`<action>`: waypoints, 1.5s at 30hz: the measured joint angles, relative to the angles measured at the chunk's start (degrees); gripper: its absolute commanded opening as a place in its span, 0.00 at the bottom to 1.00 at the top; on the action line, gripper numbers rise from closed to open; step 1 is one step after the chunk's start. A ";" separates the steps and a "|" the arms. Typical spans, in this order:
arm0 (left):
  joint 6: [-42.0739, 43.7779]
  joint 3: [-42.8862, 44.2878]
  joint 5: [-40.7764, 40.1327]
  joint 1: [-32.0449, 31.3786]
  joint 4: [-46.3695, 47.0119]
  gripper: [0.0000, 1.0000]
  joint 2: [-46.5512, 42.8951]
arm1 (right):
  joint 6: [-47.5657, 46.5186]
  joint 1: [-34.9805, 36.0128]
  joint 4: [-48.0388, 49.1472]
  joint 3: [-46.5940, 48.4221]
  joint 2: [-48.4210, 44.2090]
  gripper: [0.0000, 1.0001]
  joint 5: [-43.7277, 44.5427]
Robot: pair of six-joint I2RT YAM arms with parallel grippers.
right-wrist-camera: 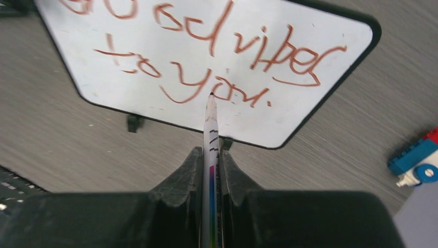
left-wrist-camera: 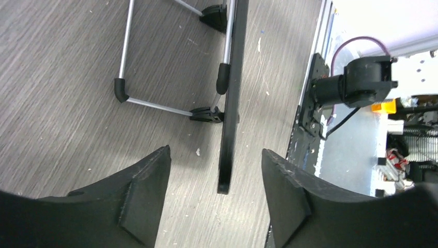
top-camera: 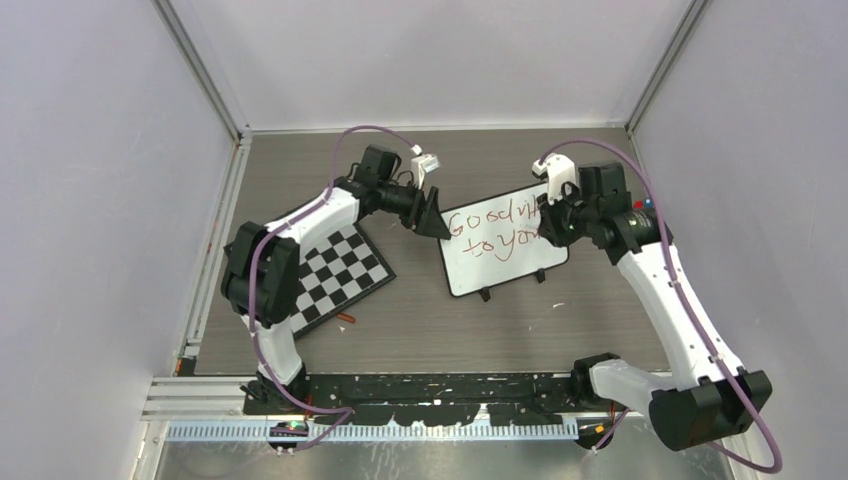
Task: Write a sentence on the whiteboard
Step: Close the whiteboard marker at the center of the board.
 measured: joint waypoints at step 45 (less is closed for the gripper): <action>82.60 -37.27 -27.19 5.31 -34.27 0.46 -32.39 | 13.27 0.44 0.72 -3.23 -2.32 0.00 -25.62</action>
